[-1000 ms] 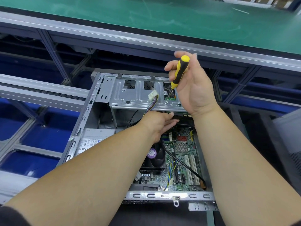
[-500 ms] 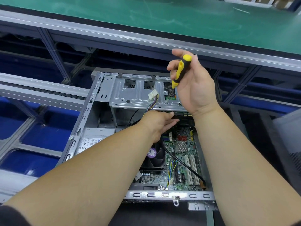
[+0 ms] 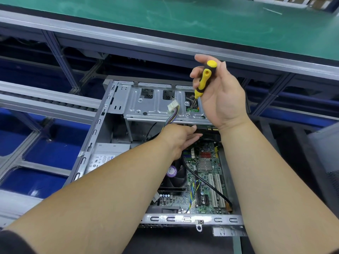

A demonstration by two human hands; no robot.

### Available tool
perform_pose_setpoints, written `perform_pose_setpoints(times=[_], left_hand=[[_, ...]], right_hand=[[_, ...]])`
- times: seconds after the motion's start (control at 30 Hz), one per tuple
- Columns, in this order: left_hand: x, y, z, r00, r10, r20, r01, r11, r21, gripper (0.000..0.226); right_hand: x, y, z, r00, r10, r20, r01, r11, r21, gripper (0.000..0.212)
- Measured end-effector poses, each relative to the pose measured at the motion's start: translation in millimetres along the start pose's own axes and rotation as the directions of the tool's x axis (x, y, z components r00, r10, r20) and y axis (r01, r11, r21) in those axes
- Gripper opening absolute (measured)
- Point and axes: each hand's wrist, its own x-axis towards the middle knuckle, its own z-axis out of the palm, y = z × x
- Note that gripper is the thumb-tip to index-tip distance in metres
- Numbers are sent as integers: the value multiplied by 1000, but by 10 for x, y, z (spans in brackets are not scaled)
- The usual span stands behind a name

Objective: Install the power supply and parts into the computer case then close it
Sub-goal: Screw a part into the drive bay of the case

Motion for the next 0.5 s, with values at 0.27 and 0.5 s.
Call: perform_pose_setpoints(times=[0.27,0.5], left_hand=[[7,-1,-3,1000,1,-11,-1,1000,6,18],[40,-20,-5,1000,-12,4,12,1000,2,18]], right_hand=[[11,15,-18,999,1,44,0,1000,-14,8],[9,-13,-13,999,21,-28,-20,998,61,42]])
